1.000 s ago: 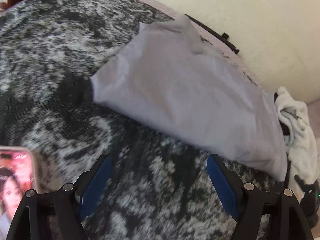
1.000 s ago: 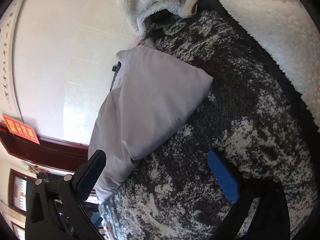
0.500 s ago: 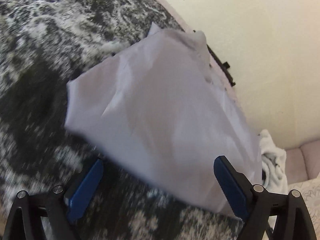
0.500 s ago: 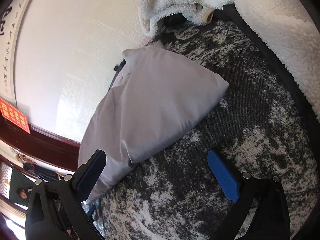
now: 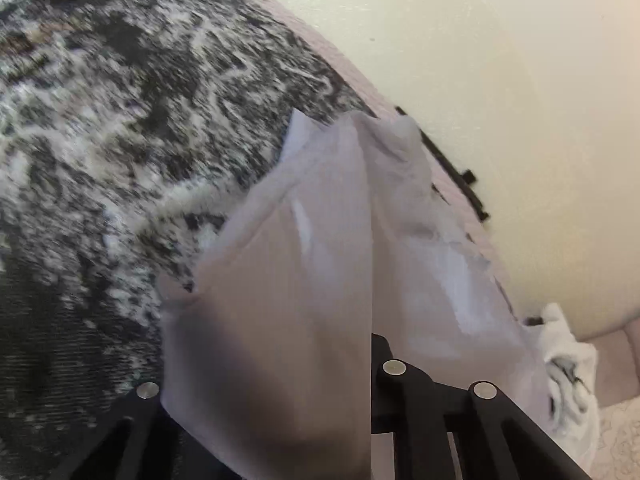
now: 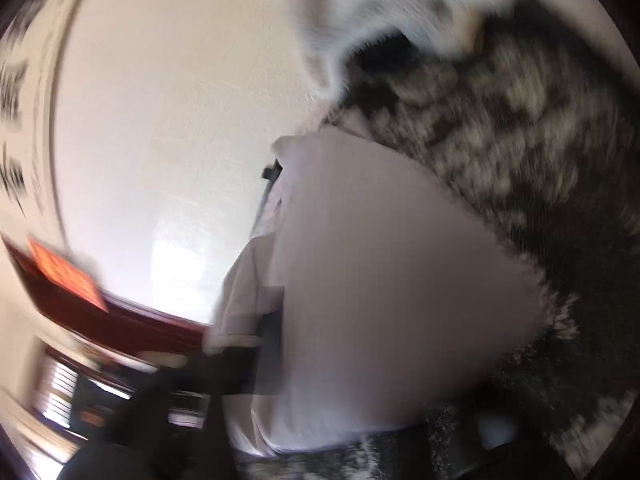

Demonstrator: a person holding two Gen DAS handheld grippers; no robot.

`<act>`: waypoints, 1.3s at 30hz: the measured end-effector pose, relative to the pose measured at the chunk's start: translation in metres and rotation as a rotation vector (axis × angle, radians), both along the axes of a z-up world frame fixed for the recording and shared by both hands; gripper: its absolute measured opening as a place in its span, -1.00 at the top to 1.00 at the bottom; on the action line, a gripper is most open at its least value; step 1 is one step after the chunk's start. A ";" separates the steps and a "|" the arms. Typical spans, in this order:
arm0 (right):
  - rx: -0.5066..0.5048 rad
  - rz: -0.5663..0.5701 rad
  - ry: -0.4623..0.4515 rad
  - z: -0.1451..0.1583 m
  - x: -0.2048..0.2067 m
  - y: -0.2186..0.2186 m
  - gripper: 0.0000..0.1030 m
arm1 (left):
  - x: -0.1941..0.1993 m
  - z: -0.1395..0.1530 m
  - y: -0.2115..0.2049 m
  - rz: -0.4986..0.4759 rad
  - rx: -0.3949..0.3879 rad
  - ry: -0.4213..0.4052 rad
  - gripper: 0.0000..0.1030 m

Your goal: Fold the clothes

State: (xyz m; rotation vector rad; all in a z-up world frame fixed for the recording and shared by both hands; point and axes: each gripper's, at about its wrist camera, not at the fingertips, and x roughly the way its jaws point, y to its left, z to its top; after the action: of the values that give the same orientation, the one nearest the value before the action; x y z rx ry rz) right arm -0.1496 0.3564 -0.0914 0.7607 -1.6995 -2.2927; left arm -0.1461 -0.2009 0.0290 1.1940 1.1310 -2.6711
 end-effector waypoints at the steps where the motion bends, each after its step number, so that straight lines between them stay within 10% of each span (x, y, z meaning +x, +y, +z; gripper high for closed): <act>1: -0.075 -0.009 0.006 -0.007 0.004 0.005 0.72 | -0.003 0.003 0.001 0.003 -0.020 -0.007 0.76; 7: -0.101 0.026 0.145 0.052 0.058 0.009 0.74 | 0.065 0.052 0.010 -0.053 -0.100 0.094 0.76; 9: -0.083 -0.008 0.175 0.068 0.099 0.019 0.75 | 0.096 0.046 0.017 -0.117 -0.146 0.040 0.40; 10: -0.093 -0.052 0.115 0.055 0.115 0.028 0.73 | 0.104 0.034 0.023 -0.177 -0.199 -0.038 0.04; 13: -0.161 -0.151 -0.109 0.000 0.151 0.058 0.38 | 0.121 0.006 0.027 -0.306 -0.315 -0.236 0.04; 14: -0.229 -0.160 -0.203 -0.026 0.158 0.065 0.65 | 0.127 0.021 0.028 -0.334 -0.364 -0.188 0.04; 16: -0.276 -0.161 -0.205 -0.031 0.164 0.069 0.44 | 0.137 0.067 0.035 -0.418 -0.485 -0.036 -0.13; 18: -0.211 -0.147 -0.152 -0.013 0.161 0.067 -0.15 | 0.139 0.112 0.056 -0.574 -0.586 0.135 -0.55; 21: -0.205 -0.176 -0.141 -0.010 0.166 0.061 -0.30 | 0.136 0.154 0.109 -0.967 -0.609 0.411 -0.56; 25: -0.270 -0.213 -0.116 -0.014 0.179 0.063 -0.30 | 0.110 0.129 0.195 -1.430 -0.619 0.380 -0.56; 28: -0.318 -0.218 -0.091 -0.019 0.189 0.066 -0.30 | 0.086 0.070 0.253 -1.633 -0.665 0.184 -0.55; 32: -0.298 -0.178 -0.100 -0.018 0.188 0.067 -0.28 | 0.054 -0.019 0.290 -1.688 -0.753 -0.018 -0.56; 39: -0.269 -0.117 -0.103 -0.013 0.197 0.060 0.35 | 0.079 0.048 0.278 -1.675 -0.873 0.145 -0.54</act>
State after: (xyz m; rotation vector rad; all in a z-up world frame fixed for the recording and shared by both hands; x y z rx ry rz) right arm 0.0479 0.4166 -0.1042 0.7503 -2.0955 -2.0648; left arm -0.0675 0.0773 0.0775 2.0423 -1.8197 -3.1412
